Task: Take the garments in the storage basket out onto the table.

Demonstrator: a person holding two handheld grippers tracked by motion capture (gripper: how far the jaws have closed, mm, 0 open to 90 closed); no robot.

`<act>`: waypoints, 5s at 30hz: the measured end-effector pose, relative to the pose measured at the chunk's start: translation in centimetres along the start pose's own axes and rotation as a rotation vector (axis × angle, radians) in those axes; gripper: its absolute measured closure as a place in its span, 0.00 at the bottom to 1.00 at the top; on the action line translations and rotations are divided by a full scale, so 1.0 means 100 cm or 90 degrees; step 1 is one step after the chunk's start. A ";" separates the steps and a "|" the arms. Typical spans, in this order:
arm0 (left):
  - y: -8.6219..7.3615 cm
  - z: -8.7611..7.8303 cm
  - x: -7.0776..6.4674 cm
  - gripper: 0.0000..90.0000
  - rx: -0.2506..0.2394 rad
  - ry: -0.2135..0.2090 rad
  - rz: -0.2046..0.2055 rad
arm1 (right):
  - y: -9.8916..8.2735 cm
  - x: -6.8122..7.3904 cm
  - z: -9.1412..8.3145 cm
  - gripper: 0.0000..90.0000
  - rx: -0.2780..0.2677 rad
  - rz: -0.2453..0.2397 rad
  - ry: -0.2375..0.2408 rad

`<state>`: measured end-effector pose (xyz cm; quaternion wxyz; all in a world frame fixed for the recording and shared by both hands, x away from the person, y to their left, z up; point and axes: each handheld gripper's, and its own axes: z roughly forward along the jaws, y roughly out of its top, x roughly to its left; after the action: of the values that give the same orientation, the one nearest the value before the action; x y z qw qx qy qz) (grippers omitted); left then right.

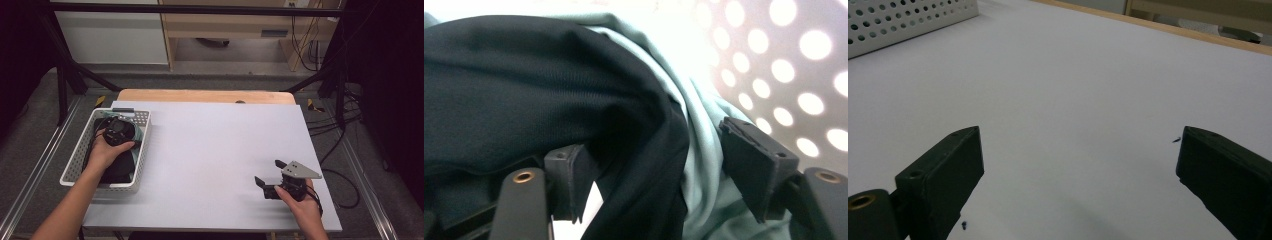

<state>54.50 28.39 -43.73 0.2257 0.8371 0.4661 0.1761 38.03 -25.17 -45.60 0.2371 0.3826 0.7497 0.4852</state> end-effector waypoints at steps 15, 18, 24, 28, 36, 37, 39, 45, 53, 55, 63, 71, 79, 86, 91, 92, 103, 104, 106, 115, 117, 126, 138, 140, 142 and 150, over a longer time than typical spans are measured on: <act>0.000 0.002 -0.002 0.65 0.011 0.004 0.019 | 0.000 0.001 0.000 0.06 0.001 -0.002 0.004; 0.000 0.001 -0.001 0.76 0.009 -0.012 0.019 | 0.000 0.001 0.000 0.06 0.001 -0.002 0.005; -0.001 -0.002 0.000 0.90 0.002 -0.007 0.025 | 0.000 0.001 0.001 0.06 0.001 -0.001 0.005; -0.001 -0.008 0.001 0.92 -0.022 -0.006 0.020 | 0.000 0.000 0.000 0.06 0.001 -0.001 0.005; -0.001 -0.025 0.008 0.92 -0.092 -0.023 -0.022 | 0.001 0.001 0.000 0.06 0.000 -0.001 0.006; -0.001 -0.028 0.009 0.92 -0.105 -0.028 -0.030 | 0.001 0.001 0.000 0.06 -0.001 -0.001 0.006; -0.001 -0.035 0.011 0.93 -0.134 -0.040 -0.051 | 0.000 0.001 0.000 0.06 -0.001 0.000 0.006; 0.002 -0.063 0.015 0.93 -0.221 -0.060 -0.086 | 0.001 0.001 0.000 0.06 -0.001 0.000 0.006; 0.002 -0.092 0.019 0.93 -0.303 -0.089 -0.121 | 0.001 0.001 0.000 0.06 -0.002 -0.001 0.008; 0.001 -0.098 0.021 0.93 -0.322 -0.098 -0.131 | 0.001 0.001 0.000 0.06 -0.003 -0.002 0.009; 0.004 -0.122 0.018 0.93 -0.384 -0.107 -0.172 | 0.001 0.001 0.000 0.06 -0.002 -0.002 0.009; 0.010 -0.149 0.019 0.93 -0.475 -0.137 -0.233 | 0.001 0.001 0.000 0.06 -0.002 0.000 0.009; 0.017 -0.162 0.013 0.93 -0.525 -0.172 -0.267 | 0.001 0.000 -0.001 0.06 -0.004 0.002 0.009; 0.020 -0.166 0.010 0.93 -0.542 -0.197 -0.282 | 0.001 0.001 0.000 0.06 -0.003 0.001 0.010; 0.022 -0.172 0.010 0.93 -0.552 -0.197 -0.285 | 0.001 0.001 0.000 0.06 -0.002 0.001 0.012; 0.023 -0.174 0.010 0.93 -0.556 -0.194 -0.286 | 0.001 0.001 0.000 0.06 -0.003 0.000 0.012; 0.029 -0.190 0.007 0.93 -0.580 -0.205 -0.278 | 0.001 0.000 0.000 0.06 -0.002 0.002 0.012; 0.029 -0.191 0.007 0.93 -0.582 -0.206 -0.278 | 0.001 0.000 0.000 0.06 -0.001 0.002 0.011; 0.030 -0.191 0.008 0.93 -0.586 -0.214 -0.283 | 0.001 0.001 0.000 0.06 -0.002 0.003 0.011; 0.034 -0.196 0.006 0.93 -0.595 -0.227 -0.285 | 0.001 0.000 0.000 0.06 -0.003 0.003 0.010; 0.036 -0.199 0.005 0.93 -0.596 -0.230 -0.283 | 0.001 0.000 0.000 0.06 -0.003 0.003 0.011; 0.055 -0.220 -0.006 0.93 -0.619 -0.253 -0.257 | 0.001 0.000 0.000 0.06 -0.005 0.004 0.012; 0.082 -0.228 -0.028 0.93 -0.617 -0.282 -0.219 | 0.001 0.000 -0.001 0.06 -0.008 0.006 0.011; 0.087 -0.229 -0.034 0.93 -0.619 -0.290 -0.215 | 0.001 0.000 -0.002 0.06 -0.008 0.007 0.012; 0.092 -0.230 -0.039 0.93 -0.621 -0.295 -0.211 | 0.001 0.000 -0.002 0.06 -0.009 0.007 0.011; 0.105 -0.219 -0.058 0.93 -0.605 -0.321 -0.203 | 0.001 -0.001 -0.002 0.06 -0.012 0.012 0.012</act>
<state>47.86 23.17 -20.23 0.7063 0.5788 0.3880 0.1250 37.98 -25.36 -45.39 0.2290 0.3830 0.7436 0.4979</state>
